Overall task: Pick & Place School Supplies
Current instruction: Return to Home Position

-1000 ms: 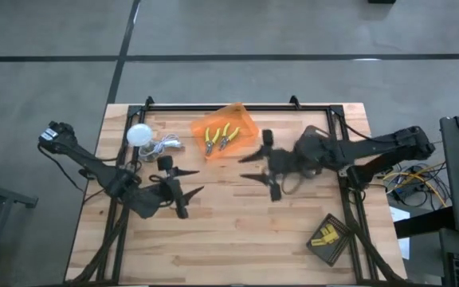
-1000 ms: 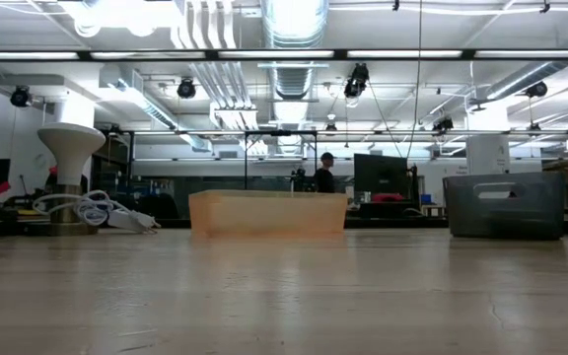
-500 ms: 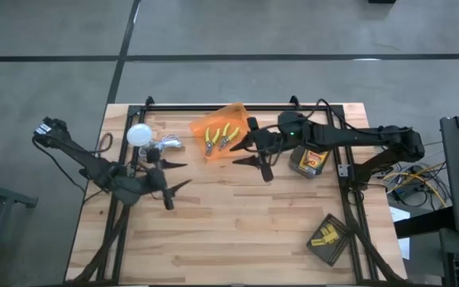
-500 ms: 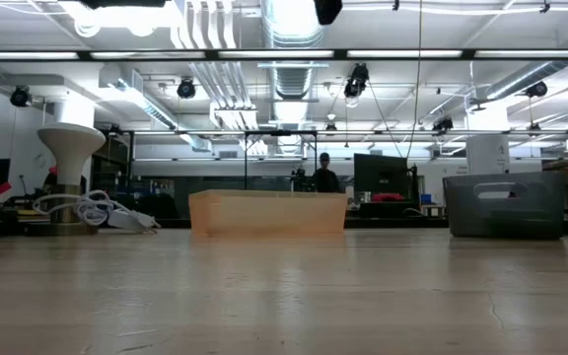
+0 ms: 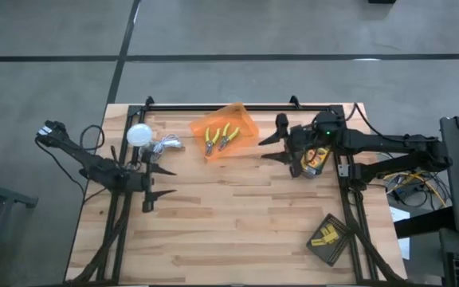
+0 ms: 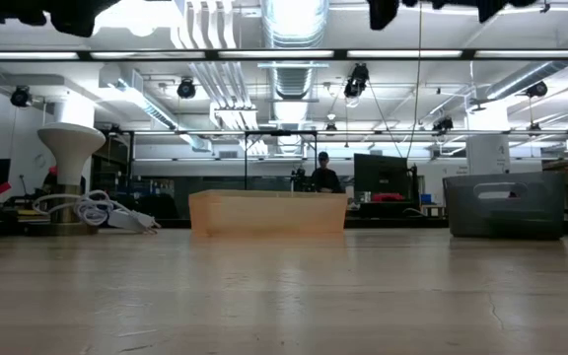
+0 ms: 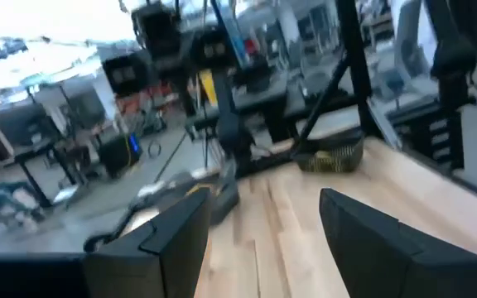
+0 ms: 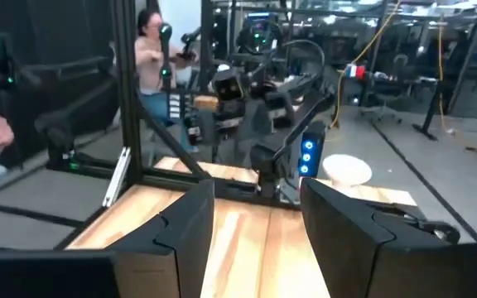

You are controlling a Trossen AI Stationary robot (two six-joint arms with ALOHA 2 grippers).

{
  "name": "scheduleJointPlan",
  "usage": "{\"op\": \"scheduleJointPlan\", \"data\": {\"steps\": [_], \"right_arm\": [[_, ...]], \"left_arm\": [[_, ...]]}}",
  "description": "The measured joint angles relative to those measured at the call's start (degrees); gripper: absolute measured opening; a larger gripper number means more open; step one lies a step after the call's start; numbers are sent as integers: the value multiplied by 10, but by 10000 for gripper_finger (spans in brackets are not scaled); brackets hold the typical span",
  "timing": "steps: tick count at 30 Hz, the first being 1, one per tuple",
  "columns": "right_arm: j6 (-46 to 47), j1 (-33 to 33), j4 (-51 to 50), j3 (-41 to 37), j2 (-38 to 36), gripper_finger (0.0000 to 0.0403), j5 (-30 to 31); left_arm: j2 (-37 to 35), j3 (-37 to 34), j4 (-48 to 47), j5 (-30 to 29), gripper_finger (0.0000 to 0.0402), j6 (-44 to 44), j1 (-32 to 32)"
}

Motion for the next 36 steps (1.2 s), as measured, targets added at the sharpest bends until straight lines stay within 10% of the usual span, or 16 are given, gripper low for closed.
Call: {"op": "scheduleJointPlan", "data": {"steps": [10, 36], "right_arm": [[126, -136, 118, -104, -8, 178, -265], [138, -205, 149, -212, -165, 178, -264]], "left_arm": [[-41, 42, -110, 156, 234, 42, 28], [-152, 16, -202, 211, 234, 0, 152]]}}
